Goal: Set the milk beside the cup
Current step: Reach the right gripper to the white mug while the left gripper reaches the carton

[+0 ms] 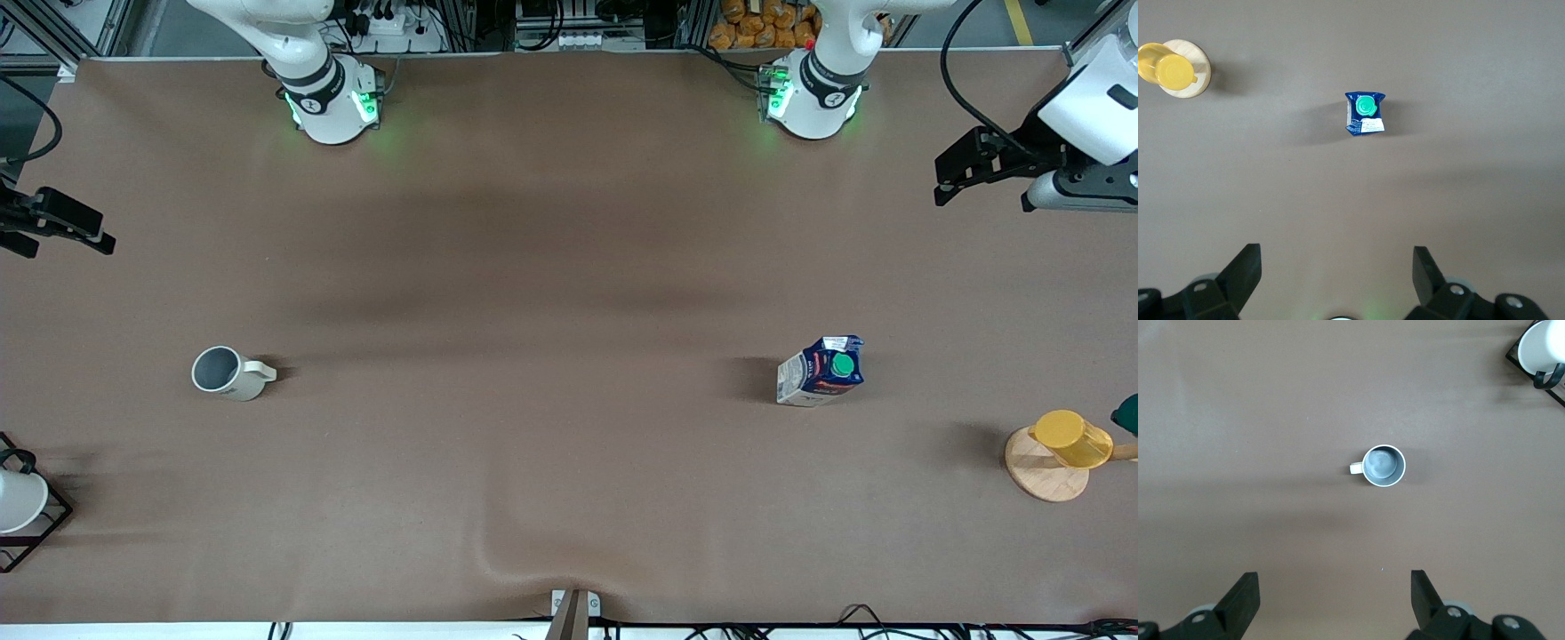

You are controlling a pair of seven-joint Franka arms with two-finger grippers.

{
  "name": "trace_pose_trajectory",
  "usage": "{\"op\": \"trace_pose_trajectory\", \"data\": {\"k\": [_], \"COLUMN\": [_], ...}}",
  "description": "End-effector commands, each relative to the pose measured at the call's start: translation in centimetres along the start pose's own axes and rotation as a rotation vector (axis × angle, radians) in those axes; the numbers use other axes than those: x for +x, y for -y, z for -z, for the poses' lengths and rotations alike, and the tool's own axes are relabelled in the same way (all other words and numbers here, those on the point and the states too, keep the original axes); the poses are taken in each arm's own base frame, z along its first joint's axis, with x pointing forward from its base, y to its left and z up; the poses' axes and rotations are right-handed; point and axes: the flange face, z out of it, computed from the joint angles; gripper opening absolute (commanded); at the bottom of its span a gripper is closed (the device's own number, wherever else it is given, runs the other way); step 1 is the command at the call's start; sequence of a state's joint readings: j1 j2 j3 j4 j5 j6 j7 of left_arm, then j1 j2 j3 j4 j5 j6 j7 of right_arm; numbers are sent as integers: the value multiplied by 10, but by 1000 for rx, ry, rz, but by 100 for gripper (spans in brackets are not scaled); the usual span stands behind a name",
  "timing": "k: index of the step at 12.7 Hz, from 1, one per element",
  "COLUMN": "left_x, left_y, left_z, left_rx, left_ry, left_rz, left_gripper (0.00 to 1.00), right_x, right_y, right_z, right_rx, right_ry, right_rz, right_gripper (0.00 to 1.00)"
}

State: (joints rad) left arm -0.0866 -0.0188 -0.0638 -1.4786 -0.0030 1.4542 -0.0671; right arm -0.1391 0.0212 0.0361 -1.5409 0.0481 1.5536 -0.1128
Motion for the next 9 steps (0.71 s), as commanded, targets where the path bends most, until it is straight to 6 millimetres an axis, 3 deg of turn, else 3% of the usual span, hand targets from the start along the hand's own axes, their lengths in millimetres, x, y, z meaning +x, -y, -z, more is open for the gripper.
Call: {"op": "trace_pose_trajectory", "data": {"k": [1, 5, 9], "left_x": [0, 12, 52], "left_y": [1, 8, 5], "left_z": [3, -13, -67], "left_rx": [-27, -36, -39], "left_ry": [-12, 12, 42], "left_rz": [2, 52, 75], "left_gripper": [100, 100, 100], "right_x": [-4, 1, 19], "right_y": [2, -1, -27], "right_z": [0, -14, -82], "right_rx": [-19, -18, -14], "right_ry": [3, 9, 13], "right_rz": [14, 10, 0], "right_gripper": [100, 100, 100]}}
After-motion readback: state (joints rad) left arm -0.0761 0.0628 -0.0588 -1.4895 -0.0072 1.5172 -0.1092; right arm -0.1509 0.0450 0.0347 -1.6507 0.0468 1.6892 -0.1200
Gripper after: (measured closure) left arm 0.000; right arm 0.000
